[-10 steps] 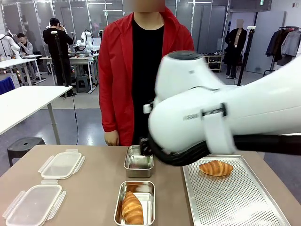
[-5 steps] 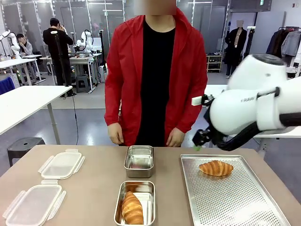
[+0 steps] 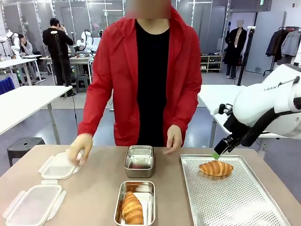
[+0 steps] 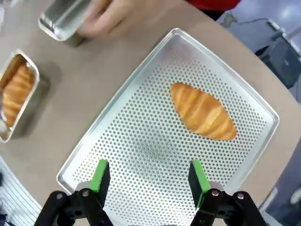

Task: Place the bread into the airtight container.
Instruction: Pick up a Butter Roll and place it into an empty Airtight Container.

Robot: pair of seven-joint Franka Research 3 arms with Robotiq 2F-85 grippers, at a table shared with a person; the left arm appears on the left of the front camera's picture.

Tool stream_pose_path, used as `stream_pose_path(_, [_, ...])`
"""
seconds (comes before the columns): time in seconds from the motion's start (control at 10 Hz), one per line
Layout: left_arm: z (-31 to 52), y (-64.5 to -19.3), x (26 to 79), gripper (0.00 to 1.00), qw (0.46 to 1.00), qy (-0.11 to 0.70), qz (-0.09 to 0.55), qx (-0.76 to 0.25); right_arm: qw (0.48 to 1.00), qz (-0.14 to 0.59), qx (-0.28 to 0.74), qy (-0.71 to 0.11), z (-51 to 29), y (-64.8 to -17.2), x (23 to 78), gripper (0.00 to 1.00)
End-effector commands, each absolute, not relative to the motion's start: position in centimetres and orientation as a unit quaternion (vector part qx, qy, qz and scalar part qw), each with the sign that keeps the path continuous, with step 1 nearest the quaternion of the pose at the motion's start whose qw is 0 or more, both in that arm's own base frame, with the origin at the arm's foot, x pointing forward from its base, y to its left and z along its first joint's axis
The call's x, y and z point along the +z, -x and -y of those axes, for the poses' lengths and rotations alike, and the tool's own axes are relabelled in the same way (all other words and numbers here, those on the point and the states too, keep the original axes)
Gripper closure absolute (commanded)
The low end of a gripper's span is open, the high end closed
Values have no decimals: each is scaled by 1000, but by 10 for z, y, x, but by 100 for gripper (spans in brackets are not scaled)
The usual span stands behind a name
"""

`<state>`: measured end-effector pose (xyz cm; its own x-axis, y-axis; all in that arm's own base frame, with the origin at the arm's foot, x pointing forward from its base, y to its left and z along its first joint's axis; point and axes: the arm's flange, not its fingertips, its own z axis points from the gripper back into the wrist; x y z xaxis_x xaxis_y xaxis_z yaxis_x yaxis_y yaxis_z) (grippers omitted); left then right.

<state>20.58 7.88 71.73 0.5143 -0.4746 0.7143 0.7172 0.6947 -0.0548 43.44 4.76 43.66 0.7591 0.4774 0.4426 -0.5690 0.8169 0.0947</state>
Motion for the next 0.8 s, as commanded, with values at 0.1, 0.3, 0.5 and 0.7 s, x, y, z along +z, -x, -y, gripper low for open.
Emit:
stream_pose_path(0.1, [-78,-207,720,0,853,173,346,-349,936,272,128,-185,94,-359,426,16])
stream_pose_path(0.3, [-78,-207,720,0,853,173,346,-349,931,311,7,-190,178,-275,413,16])
stream_pose_path(0.5, [-78,-207,720,0,853,173,346,-349,912,346,-68,-208,219,-218,390,16])
stream_pose_path(0.7, [-78,-207,720,0,853,173,346,-349,906,333,-108,-239,220,-200,347,16])
